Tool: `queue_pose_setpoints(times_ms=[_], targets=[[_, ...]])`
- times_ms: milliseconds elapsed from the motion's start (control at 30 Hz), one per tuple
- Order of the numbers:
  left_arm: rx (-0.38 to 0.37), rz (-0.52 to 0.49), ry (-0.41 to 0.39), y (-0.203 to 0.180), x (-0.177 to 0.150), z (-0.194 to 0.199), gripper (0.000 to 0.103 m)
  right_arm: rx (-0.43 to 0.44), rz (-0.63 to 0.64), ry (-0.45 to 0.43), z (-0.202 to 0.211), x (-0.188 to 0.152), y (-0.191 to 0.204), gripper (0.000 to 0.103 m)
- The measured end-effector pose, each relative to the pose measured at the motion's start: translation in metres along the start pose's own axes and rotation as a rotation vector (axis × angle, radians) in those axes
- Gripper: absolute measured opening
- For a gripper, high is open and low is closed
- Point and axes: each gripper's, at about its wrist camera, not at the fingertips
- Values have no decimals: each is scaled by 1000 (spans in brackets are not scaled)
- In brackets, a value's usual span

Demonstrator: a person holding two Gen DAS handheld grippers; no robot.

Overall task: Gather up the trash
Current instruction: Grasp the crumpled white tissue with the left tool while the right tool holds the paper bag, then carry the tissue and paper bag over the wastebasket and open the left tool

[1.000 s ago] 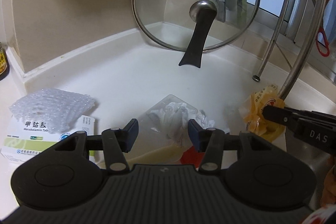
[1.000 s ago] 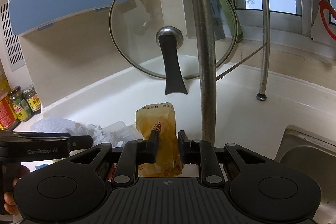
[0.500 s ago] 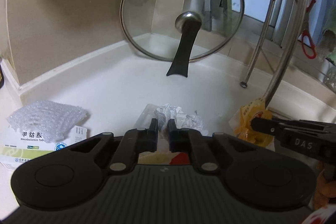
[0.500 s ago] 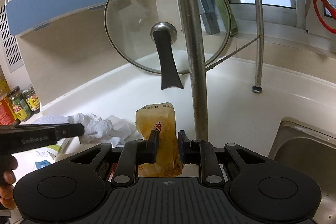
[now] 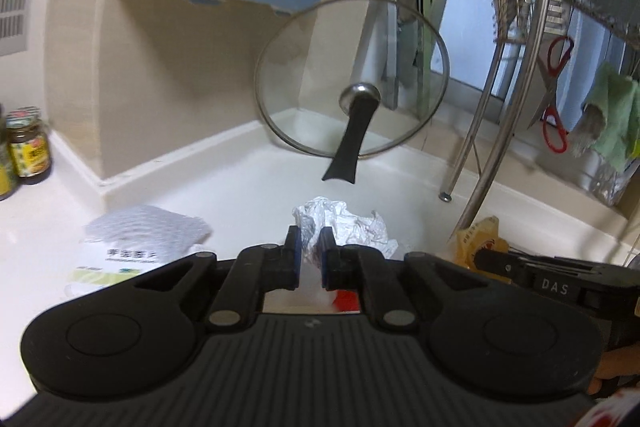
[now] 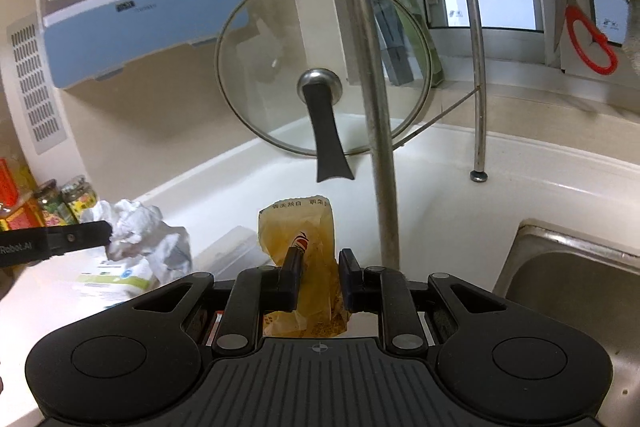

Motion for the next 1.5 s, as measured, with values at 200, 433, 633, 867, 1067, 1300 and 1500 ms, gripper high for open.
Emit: queue_pose_setpoints(times_ms=[200, 433, 633, 867, 1067, 1300, 1500], targets=[[6, 28, -9, 17, -9, 53, 8, 16, -19, 4, 36, -14, 22, 21], [-10, 41, -12, 32, -30, 121, 8, 23, -42, 11, 81, -37, 52, 21], [-28, 43, -4, 42, -52, 178, 8, 40, -75, 21, 124, -65, 80, 21], [-45, 47, 36, 54, -85, 232, 8, 57, -112, 61, 169, -105, 113, 21], [-36, 43, 79, 63, -112, 261, 8, 78, -137, 131, 191, -137, 134, 21], [-2, 52, 136, 65, -144, 276, 8, 103, -126, 222, 194, -172, 144, 21], [42, 57, 197, 60, -173, 274, 8, 129, -102, 302, 185, -198, 144, 21]])
Point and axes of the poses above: each gripper's, at about its wrist camera, not at the fingertips, and z roughly against the way its jaws point, y to its left, x to its top, and after that the axes turned 6 degrees about -x, right-handed
